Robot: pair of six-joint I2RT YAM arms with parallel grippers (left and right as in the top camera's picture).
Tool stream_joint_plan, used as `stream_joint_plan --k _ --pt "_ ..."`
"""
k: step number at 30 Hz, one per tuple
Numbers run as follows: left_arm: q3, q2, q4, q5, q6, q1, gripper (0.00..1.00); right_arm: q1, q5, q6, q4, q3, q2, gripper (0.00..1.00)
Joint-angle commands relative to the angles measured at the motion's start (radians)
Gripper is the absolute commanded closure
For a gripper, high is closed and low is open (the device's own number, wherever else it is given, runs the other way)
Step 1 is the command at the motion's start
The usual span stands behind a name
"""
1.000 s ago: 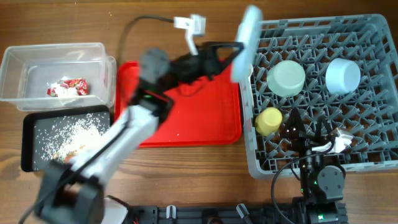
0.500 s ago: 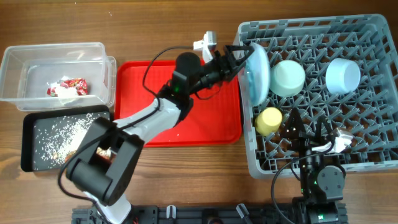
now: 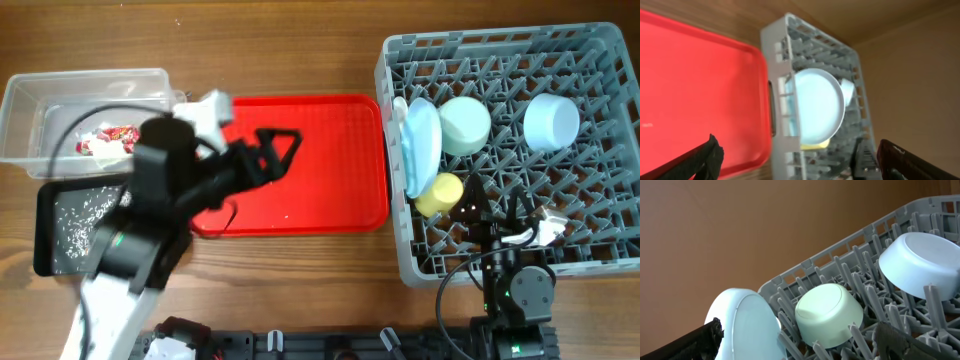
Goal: Sort waste into correct bins and load items into the dishwasher rack
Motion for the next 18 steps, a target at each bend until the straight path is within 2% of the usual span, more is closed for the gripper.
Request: stream_joint_plan --k 1,6,11,14,16,18 --pt "-0.002 -0.131 -0.076 -0.143 0.074 0.016 0.00 -0.002 -0.005 0.007 0.003 -0.001 -0.005 0.00" --pt "-0.002 -0.211 -0.140 -0.181 0.074 0.016 0.00 -0.002 -0.005 0.007 0.003 -0.001 -0.005 0.01" --pt "-0.018 -0.177 -0.228 -0.488 0.075 0.016 0.00 -0.002 -0.005 0.007 0.003 -0.001 -0.005 0.00" --pt "-0.040 -0.159 -0.176 -0.536 0.189 0.018 0.00 -0.002 -0.005 0.007 0.003 -0.001 -0.005 0.00" --pt "-0.076 -0.189 -0.094 -0.534 0.299 0.027 0.00 -0.002 -0.005 0.007 0.003 -0.001 -0.005 0.00" --pt "-0.127 -0.240 -0.029 -0.534 0.349 0.041 0.00 -0.002 -0.005 0.007 0.003 -0.001 -0.005 0.00"
